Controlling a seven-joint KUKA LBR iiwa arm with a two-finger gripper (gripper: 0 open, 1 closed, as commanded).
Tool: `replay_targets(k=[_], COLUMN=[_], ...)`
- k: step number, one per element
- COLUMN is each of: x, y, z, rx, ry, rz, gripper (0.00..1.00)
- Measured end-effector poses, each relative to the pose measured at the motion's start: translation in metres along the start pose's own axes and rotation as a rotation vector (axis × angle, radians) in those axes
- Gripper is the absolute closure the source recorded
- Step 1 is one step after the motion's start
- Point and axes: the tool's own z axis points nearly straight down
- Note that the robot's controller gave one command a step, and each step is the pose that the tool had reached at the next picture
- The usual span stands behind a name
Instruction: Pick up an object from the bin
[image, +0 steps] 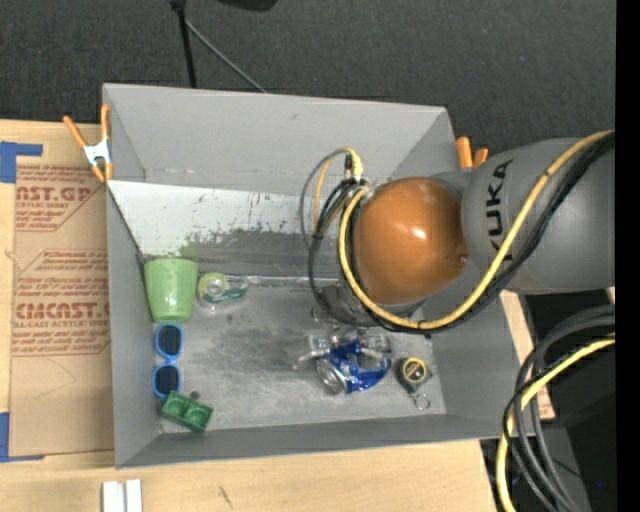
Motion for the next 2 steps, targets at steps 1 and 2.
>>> replay_targets(k=[1,2], x=[0.0012,0.0012], y=[0.0167,0.016], z=[-0.0098,-0.0104], rx=[-0.001,0.001], ry=[0.0,-0.001], rz=[-0.258,-0.257], gripper=[0.0,1.0])
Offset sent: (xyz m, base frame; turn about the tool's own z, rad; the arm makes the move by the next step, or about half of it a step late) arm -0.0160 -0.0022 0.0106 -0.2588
